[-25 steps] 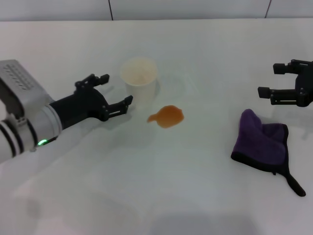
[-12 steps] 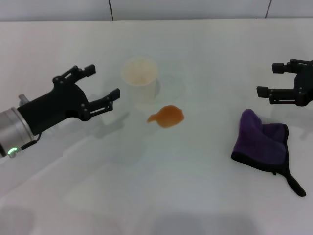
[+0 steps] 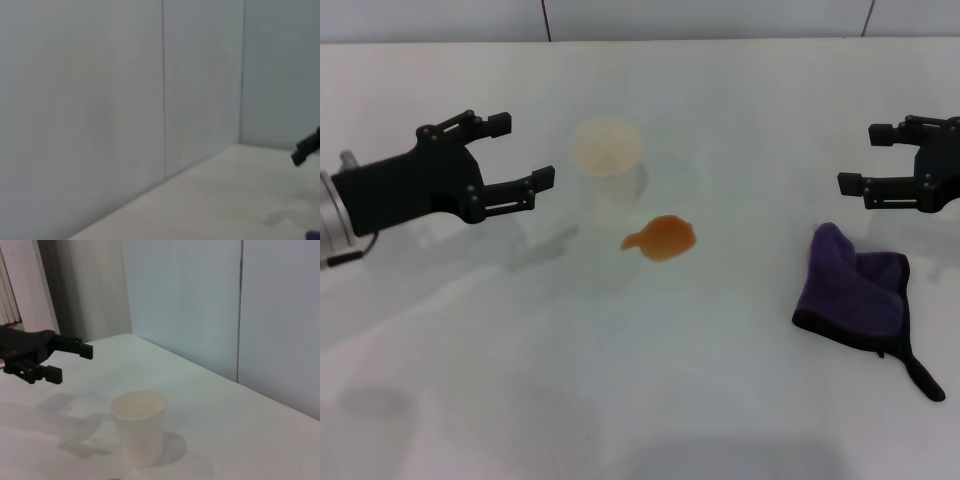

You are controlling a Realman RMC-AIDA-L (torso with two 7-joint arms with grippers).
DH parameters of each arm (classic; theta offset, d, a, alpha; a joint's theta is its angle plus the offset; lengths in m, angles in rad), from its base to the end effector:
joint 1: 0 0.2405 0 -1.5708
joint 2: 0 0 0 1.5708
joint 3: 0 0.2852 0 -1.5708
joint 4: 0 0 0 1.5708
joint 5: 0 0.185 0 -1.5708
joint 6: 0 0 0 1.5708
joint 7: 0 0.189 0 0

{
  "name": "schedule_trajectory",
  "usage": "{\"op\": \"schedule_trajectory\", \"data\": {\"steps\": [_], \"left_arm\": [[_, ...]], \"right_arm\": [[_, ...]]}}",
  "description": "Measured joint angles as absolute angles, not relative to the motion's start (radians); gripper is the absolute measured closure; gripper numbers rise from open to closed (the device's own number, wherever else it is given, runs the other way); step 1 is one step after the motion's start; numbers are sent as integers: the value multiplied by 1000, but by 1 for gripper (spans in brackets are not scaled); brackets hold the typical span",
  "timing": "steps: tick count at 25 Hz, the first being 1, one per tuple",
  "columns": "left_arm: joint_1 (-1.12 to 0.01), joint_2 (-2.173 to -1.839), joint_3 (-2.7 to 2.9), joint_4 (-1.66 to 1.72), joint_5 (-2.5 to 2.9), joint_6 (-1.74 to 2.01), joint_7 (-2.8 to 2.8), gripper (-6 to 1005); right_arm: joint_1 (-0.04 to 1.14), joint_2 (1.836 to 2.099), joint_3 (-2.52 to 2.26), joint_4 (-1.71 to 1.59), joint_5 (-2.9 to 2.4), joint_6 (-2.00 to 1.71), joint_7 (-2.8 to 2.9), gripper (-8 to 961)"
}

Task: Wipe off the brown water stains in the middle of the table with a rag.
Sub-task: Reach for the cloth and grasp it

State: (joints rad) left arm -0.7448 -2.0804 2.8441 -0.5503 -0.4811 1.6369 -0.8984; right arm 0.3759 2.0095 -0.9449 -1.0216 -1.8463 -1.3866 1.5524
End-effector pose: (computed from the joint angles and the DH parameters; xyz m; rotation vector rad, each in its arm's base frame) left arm -0.2578 0.3720 -0.0343 -2.5128 -0.3463 -0.7085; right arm 0.2667 0.3581 0.0065 -2.5624 0.4866 0.4683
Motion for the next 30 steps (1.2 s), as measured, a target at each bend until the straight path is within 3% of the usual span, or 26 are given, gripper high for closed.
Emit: {"op": "schedule_trajectory", "data": {"steps": [18, 30], "left_arm": [[-1025, -2075, 2847, -845, -56, 1840, -1174, 109], [-1029, -2074, 2847, -886, -34, 1898, -1199, 109]], "right_arm": [[388, 2012, -945, -1010, -1840, -1362, 1555, 127], [386, 2013, -981, -995, -1827, -1362, 1556, 128]]}}
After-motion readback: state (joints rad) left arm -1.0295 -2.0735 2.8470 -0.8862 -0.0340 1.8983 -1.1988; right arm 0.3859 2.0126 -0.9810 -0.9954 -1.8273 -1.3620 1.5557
